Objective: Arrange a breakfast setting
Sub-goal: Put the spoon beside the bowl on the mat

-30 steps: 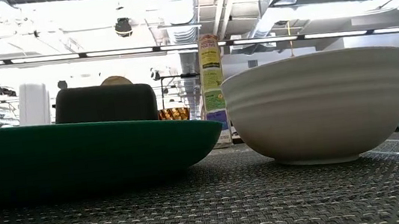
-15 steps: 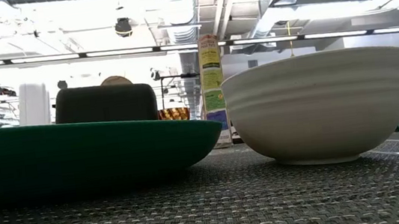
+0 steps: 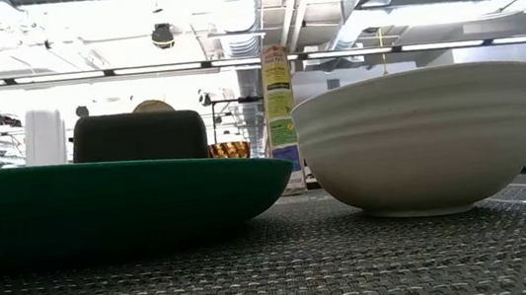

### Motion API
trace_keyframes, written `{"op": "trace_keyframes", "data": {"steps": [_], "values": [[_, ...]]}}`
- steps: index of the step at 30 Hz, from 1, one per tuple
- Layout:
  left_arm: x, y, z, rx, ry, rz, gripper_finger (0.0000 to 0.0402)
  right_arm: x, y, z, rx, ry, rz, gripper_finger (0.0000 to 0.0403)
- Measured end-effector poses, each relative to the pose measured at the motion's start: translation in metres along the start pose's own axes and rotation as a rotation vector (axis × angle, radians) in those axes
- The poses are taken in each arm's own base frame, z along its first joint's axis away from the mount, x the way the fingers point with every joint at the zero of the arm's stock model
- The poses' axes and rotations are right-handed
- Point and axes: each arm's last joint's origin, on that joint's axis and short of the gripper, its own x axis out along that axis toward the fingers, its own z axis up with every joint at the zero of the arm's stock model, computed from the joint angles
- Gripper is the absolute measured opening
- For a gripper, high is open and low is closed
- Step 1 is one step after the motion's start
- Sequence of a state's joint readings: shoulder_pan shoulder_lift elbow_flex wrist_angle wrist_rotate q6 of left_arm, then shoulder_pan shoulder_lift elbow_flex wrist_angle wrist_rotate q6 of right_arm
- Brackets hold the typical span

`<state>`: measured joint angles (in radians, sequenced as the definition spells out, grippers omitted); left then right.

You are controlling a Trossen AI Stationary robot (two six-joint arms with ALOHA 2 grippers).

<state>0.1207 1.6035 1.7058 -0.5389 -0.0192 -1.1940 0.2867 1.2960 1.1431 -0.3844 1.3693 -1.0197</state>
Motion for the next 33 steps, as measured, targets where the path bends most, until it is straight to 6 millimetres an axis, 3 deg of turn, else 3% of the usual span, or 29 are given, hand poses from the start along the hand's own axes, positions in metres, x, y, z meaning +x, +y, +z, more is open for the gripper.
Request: {"op": "trace_keyframes", "data": {"steps": [10, 15, 20, 29, 33], "values": [[-0.0001, 0.0005, 0.0001, 0.006, -0.042, 0.021, 0.0178, -0.0004, 0.001, 0.0004, -0.008, -0.011, 0.008, 0.0027], [0.0, 0.0008, -0.0004, 0.004, -0.014, 0.015, 0.0198, -0.0004, 0.0011, 0.0004, -0.007, -0.011, 0.008, 0.0027], [0.0001, 0.0007, -0.0011, 0.004, 0.004, 0.01, 0.0166, 0.0015, 0.0007, 0.0, 0.0, -0.004, 0.007, 0.0027], [0.0001, 0.0026, -0.001, 0.002, -0.003, 0.031, 0.005, 0.0, 0.0007, 0.0002, 0.004, -0.002, 0.002, 0.0027], [0.0001, 0.0042, 0.0012, -0.025, -0.02, 0.045, 0.0016, -0.0005, 0.0007, 0.0001, -0.004, 0.003, -0.002, 0.0027]]}}
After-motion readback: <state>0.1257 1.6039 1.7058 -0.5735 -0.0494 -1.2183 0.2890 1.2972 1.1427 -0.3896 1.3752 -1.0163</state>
